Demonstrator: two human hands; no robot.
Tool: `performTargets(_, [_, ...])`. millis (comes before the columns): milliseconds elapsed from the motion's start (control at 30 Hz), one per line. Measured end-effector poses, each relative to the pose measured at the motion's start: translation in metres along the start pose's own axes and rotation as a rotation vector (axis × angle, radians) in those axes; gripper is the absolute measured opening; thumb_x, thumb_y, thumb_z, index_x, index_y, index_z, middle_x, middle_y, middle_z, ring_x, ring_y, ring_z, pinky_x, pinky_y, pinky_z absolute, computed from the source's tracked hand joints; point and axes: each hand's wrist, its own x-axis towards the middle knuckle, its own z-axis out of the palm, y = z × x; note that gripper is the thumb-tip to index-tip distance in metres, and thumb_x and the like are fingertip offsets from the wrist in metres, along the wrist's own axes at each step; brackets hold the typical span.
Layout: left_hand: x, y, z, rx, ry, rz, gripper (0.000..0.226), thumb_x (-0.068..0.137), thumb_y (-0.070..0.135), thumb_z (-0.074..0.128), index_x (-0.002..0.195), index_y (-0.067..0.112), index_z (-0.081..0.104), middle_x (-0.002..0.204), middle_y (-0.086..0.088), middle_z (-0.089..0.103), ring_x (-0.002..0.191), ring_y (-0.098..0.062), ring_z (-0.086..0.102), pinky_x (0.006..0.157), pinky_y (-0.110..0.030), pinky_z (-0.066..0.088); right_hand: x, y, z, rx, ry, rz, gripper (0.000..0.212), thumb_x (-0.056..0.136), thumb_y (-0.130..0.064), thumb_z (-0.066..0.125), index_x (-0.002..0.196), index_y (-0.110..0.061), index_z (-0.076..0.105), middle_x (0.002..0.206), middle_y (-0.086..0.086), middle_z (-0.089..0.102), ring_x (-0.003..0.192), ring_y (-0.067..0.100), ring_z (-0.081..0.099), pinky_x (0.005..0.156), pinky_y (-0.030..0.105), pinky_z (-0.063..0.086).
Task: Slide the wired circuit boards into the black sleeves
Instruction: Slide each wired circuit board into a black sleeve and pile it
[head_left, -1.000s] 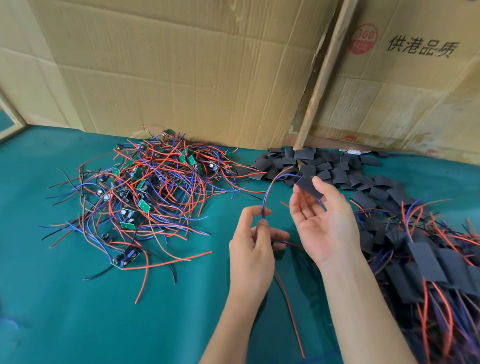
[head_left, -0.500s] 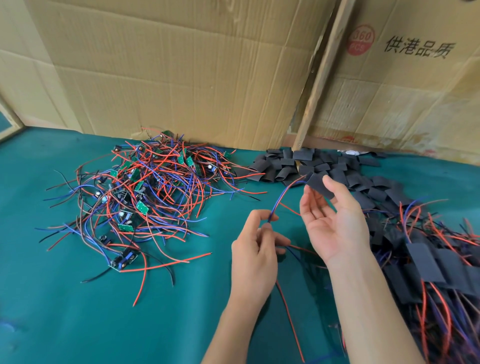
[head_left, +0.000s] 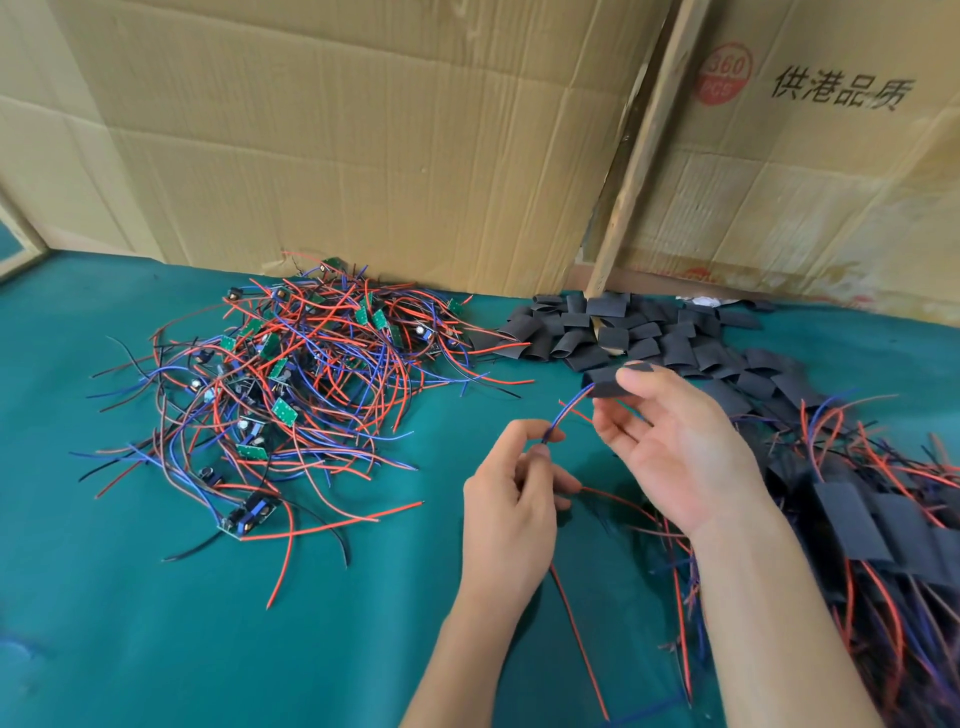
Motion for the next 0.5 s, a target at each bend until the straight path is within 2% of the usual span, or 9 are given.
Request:
performTargets(100, [0.000, 0.001, 0.001, -0.022, -0.005, 0.004, 0.029, 0.103, 0.008, 0.047, 0.098, 0.027, 0.068, 0.069, -0.006, 0.072, 0.066, -0.017, 0.067, 0.064, -0.022, 0.054, 0.000, 0.007, 0.005, -0.137, -0.060, -0.015, 0.038, 0.068, 0.002, 0.079, 0.100, -0.011, 0.064, 0.078, 0.005, 0.070, 0.073, 0.019, 0.068, 0.067, 0.025, 0.057])
performTargets(167, [0.001, 0.002, 0.001, -0.042, 0.004, 0.001, 0.023, 0.103, 0.009, 0.049, 0.102, 0.021, 0.069, 0.071, -0.007, 0.073, 0.065, -0.017, 0.068, 0.063, -0.023, 0.054, 0.001, 0.014, 0.009, -0.152, -0.060, -0.013, 0.039, 0.064, 0.002, 0.076, 0.098, -0.010, 0.064, 0.075, 0.003, 0.068, 0.069, 0.016, 0.066, 0.059, 0.022, 0.051])
performTargets(267, [0.001, 0.002, -0.001, -0.072, 0.008, -0.007, 0.017, 0.103, 0.013, 0.052, 0.105, 0.024, 0.064, 0.074, -0.006, 0.076, 0.066, -0.021, 0.072, 0.064, -0.034, 0.059, 0.001, 0.021, 0.012, -0.172, -0.085, -0.016, 0.027, 0.061, 0.002, 0.076, 0.084, -0.011, 0.069, 0.075, 0.004, 0.067, 0.066, 0.014, 0.061, 0.057, 0.021, 0.047])
performTargets(333, [0.000, 0.005, -0.002, -0.087, -0.012, -0.020, 0.015, 0.104, 0.016, 0.052, 0.107, 0.028, 0.059, 0.078, -0.005, 0.077, 0.069, -0.027, 0.074, 0.064, -0.043, 0.061, 0.001, 0.023, 0.012, -0.161, -0.086, 0.006, 0.031, 0.053, 0.007, 0.082, 0.074, -0.014, 0.073, 0.077, 0.006, 0.069, 0.066, 0.015, 0.058, 0.056, 0.021, 0.046])
performTargets(400, [-0.001, 0.006, -0.002, -0.122, -0.015, -0.025, 0.012, 0.104, 0.016, 0.052, 0.108, 0.026, 0.057, 0.080, -0.006, 0.077, 0.072, -0.027, 0.075, 0.056, -0.038, 0.059, 0.001, 0.026, 0.013, -0.112, -0.068, 0.059, 0.033, 0.051, 0.004, 0.085, 0.076, -0.013, 0.072, 0.078, 0.006, 0.070, 0.064, 0.017, 0.053, 0.055, 0.023, 0.046])
performTargets(500, [-0.001, 0.008, -0.004, -0.193, 0.016, -0.042, 0.008, 0.104, 0.015, 0.052, 0.108, 0.021, 0.056, 0.081, -0.009, 0.077, 0.073, -0.026, 0.076, 0.045, -0.029, 0.054, -0.001, 0.029, 0.014, -0.117, -0.100, 0.112, 0.016, 0.067, -0.012, 0.081, 0.083, -0.015, 0.077, 0.082, 0.006, 0.066, 0.064, 0.016, 0.048, 0.059, 0.028, 0.043])
